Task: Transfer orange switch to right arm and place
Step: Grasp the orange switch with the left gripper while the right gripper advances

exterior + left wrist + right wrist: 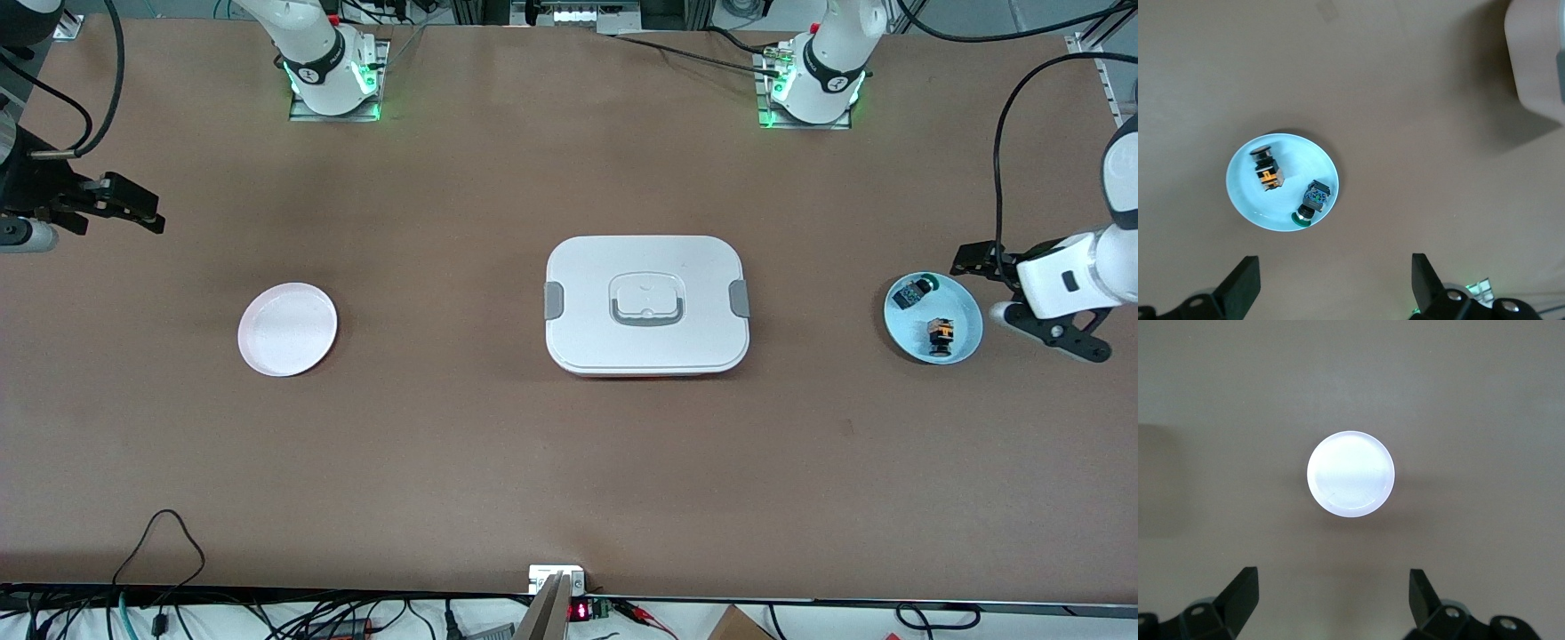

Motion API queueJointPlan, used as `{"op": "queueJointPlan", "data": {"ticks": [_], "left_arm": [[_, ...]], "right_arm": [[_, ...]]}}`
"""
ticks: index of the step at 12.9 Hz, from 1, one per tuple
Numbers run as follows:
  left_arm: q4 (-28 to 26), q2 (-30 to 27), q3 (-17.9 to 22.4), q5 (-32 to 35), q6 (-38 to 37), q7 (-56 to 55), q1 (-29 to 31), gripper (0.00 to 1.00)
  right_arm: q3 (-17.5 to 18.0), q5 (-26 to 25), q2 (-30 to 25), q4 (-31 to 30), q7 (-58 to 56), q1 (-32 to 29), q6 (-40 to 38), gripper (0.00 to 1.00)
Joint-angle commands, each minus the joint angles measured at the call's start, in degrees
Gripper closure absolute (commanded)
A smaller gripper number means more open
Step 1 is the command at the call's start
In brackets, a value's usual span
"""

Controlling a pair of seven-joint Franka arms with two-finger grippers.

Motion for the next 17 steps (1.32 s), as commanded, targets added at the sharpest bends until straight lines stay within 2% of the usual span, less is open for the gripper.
{"op": "queueJointPlan", "data": {"ticks": [1, 4, 6, 7, 9, 10, 17], "left_arm": [[-6.0, -1.1, -0.3, 0.2, 5.2, 10.0, 0.9, 0.00], [-12.3, -0.9, -0.3, 0.5, 11.9, 19.2, 2.3, 0.01], [-15.2, 0.8, -0.3, 0.7, 16.3, 28.4, 3.9, 0.00], [-15.5, 2.2, -0.3, 0.7, 18.6, 33.4, 4.6, 0.00], [-15.6, 4.5, -0.3, 0.6, 22.8, 41.0, 5.4, 0.00], [-15.6, 5.6, -0.3, 0.7, 25.0, 44.7, 5.9, 0.00], [-17.6, 11.0, -0.9, -0.6, 37.4, 69.4, 10.5, 0.01]], "right_arm": [[0.4, 0.1, 0.4, 0.2, -0.6, 0.2, -1.0, 0.00], [0.5, 2.1, 0.3, 0.3, -1.0, 0.3, -1.1, 0.00], [0.5, 5.3, 0.4, 0.2, -1.2, 1.7, -1.3, 0.00], [0.5, 7.0, 0.6, 0.2, -1.4, 1.7, -1.3, 0.00], [0.1, 14.2, 1.0, 0.0, -2.8, 1.2, -1.7, 0.00], [0.0, 16.0, 1.3, 0.0, -3.3, 1.1, -2.3, 0.00], [-0.1, 23.8, 4.2, -0.7, -5.7, 1.4, -4.1, 0.00]]}}
